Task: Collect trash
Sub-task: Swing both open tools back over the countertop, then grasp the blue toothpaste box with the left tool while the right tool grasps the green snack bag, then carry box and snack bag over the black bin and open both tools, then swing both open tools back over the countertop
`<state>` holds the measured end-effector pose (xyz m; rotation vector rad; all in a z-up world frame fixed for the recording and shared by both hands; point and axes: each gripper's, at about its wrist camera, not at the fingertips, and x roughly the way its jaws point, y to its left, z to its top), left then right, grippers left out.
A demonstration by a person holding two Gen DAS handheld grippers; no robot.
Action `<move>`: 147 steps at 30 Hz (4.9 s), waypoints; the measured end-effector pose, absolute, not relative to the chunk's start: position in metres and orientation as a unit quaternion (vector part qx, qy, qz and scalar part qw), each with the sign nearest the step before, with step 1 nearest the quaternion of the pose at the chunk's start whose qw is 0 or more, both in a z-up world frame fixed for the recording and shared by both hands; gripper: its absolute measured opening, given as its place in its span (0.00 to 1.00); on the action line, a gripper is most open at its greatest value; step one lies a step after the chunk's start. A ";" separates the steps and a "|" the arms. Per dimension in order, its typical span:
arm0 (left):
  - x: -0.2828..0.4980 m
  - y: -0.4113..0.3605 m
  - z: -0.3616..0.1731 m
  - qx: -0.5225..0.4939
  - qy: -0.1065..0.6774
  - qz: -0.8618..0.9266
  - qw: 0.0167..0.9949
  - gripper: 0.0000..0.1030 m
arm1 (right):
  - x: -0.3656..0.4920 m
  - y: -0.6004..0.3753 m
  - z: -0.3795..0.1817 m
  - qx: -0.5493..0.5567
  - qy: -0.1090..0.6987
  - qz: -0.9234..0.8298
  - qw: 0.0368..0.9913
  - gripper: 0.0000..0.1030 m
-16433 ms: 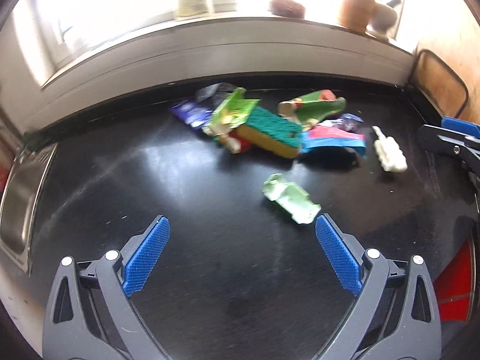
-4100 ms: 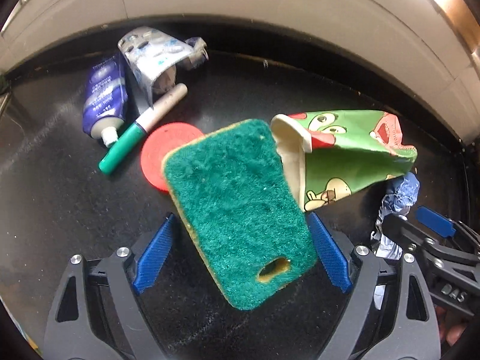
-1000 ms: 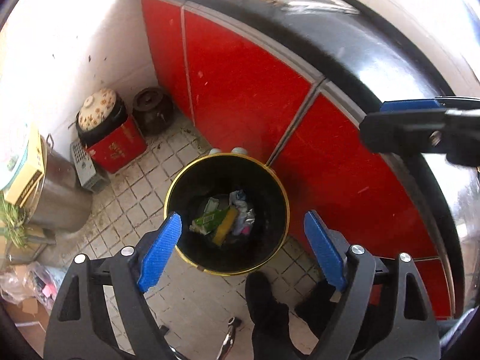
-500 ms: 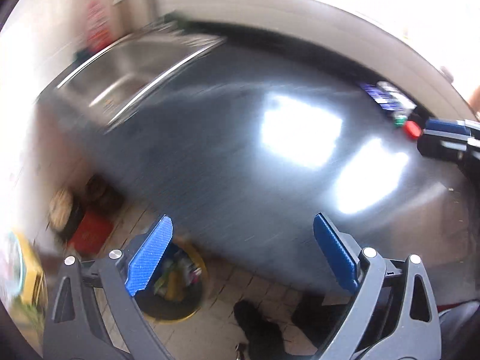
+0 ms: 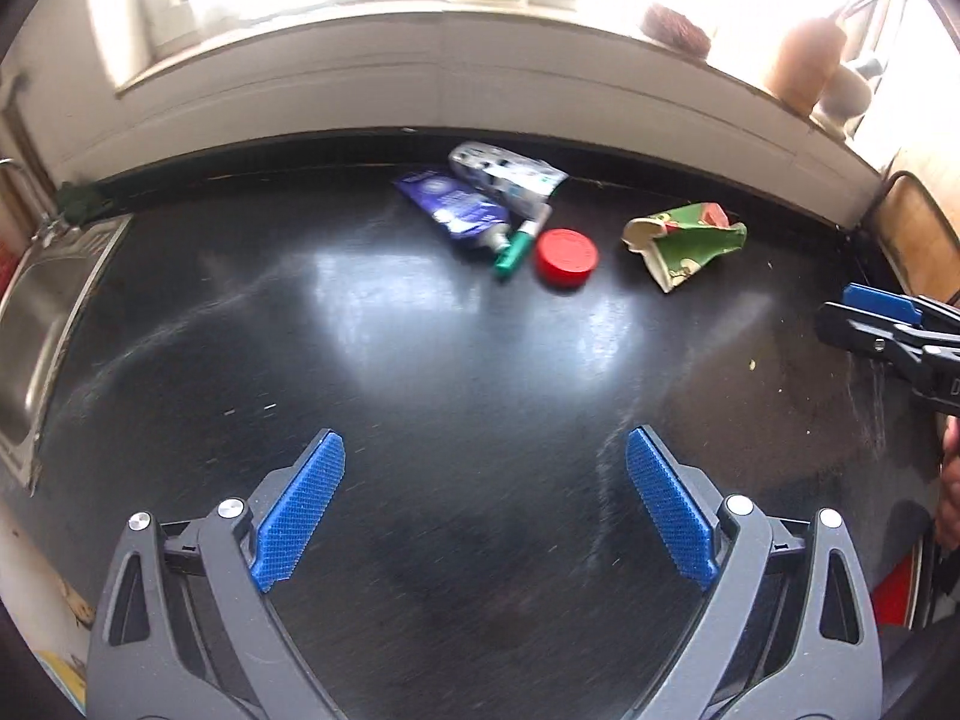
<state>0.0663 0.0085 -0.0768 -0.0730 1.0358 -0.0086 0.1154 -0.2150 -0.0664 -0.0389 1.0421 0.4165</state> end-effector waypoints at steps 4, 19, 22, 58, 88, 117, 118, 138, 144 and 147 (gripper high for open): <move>0.109 -0.001 -0.085 -0.038 0.505 0.010 0.862 0.90 | 0.131 -0.244 -0.070 0.004 0.497 0.176 0.850 0.72; 0.301 0.040 -0.151 -0.099 0.564 0.130 0.809 0.89 | 0.230 -0.256 -0.125 0.059 0.558 0.122 0.819 0.72; 0.315 0.044 -0.164 -0.107 0.576 0.138 0.799 0.89 | 0.242 -0.254 -0.135 0.067 0.571 0.110 0.811 0.72; 0.155 0.051 -0.088 -0.069 0.525 0.046 0.847 0.48 | 0.207 -0.209 -0.106 0.122 0.573 0.200 0.785 0.25; -0.071 0.157 -0.038 -0.136 0.454 0.218 0.853 0.49 | 0.061 0.007 -0.050 -0.056 0.531 0.416 0.736 0.26; -0.318 0.319 -0.200 -0.320 0.457 0.403 0.726 0.49 | -0.186 0.328 -0.192 -0.349 0.507 0.583 0.530 0.30; -0.318 0.325 -0.205 -0.319 0.459 0.402 0.726 0.49 | -0.187 0.332 -0.197 -0.353 0.509 0.580 0.529 0.30; -0.314 0.342 -0.217 -0.324 0.471 0.379 0.727 0.78 | -0.178 0.343 -0.193 -0.346 0.514 0.571 0.538 0.64; -0.294 0.321 -0.183 -0.287 0.467 0.379 0.746 0.78 | -0.141 0.301 -0.148 -0.296 0.509 0.570 0.573 0.68; -0.269 0.305 -0.157 -0.254 0.462 0.361 0.769 0.81 | -0.112 0.268 -0.122 -0.265 0.503 0.557 0.605 0.69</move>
